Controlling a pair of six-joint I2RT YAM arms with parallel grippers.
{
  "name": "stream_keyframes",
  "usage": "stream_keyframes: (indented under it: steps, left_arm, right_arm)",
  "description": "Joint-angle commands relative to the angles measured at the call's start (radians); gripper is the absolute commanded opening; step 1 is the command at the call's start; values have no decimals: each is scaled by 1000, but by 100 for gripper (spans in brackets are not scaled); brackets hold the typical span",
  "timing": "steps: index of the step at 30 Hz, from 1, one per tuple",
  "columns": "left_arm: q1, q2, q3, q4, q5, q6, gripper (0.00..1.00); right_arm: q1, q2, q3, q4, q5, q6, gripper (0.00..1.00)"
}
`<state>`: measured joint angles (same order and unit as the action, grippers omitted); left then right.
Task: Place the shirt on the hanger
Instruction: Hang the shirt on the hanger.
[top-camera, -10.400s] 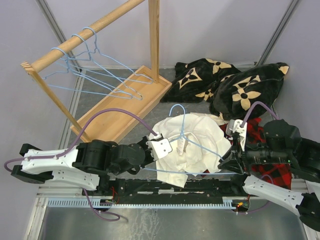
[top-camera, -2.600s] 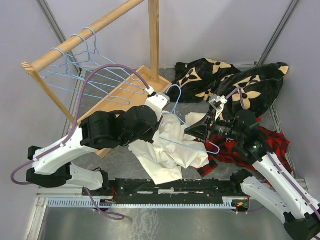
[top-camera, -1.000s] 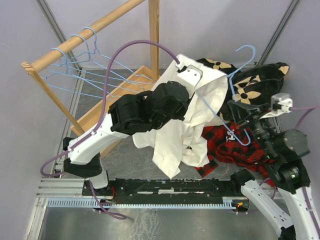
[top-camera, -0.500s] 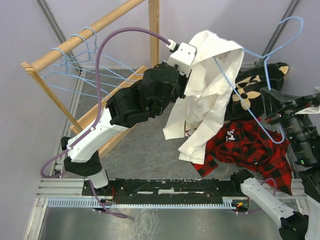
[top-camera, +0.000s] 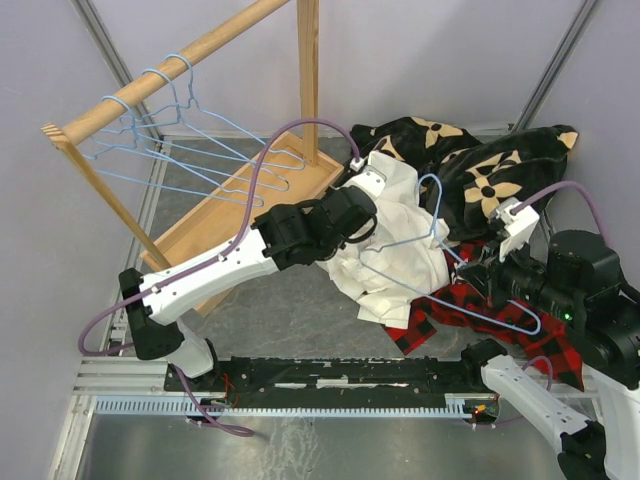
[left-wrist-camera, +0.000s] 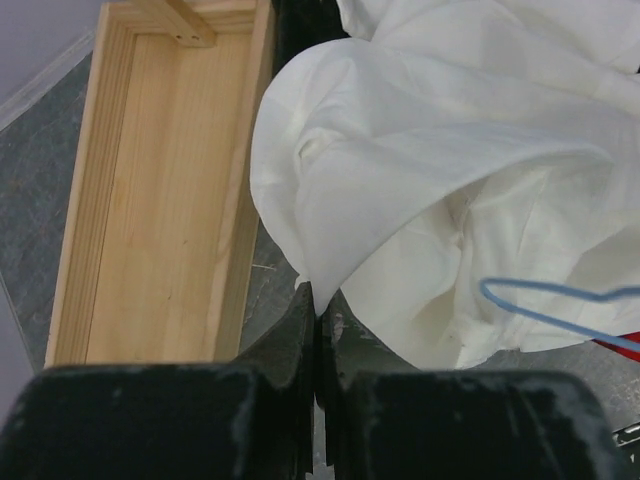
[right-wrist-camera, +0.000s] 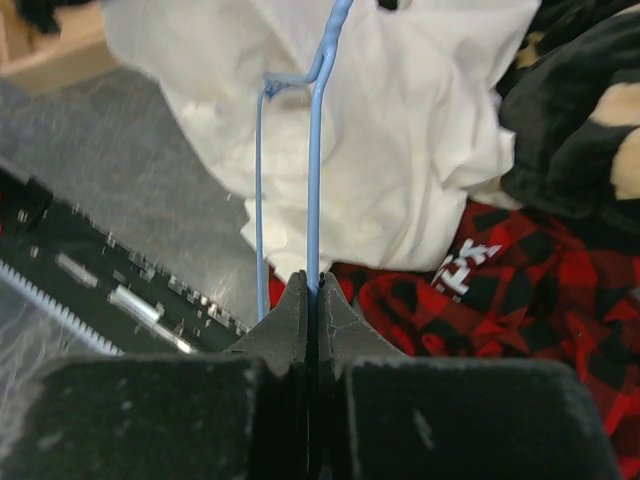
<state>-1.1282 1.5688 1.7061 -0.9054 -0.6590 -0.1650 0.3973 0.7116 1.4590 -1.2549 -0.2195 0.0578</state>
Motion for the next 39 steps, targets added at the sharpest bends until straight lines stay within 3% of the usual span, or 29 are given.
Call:
stream_keyframes:
  steps: [1, 7, 21, 32, 39]
  left_arm:
    - [44, -101, -8, 19, 18, -48, 3]
    - [69, -130, -7, 11, 53, -21, 3]
    - [80, -196, -40, -10, 152, 49, 3]
    - [81, -217, -49, -56, 125, 52, 3]
    - [80, -228, -57, -57, 143, 52, 3]
  right_arm:
    - [-2, -34, 45, -83, -175, -62, 0]
    - [-2, -85, -55, 9, -380, -24, 0]
    - [-3, -111, -146, 190, -462, -13, 0]
    - [-3, -180, -53, 147, -120, -89, 0]
    - [-2, -277, -96, 262, -53, -65, 0]
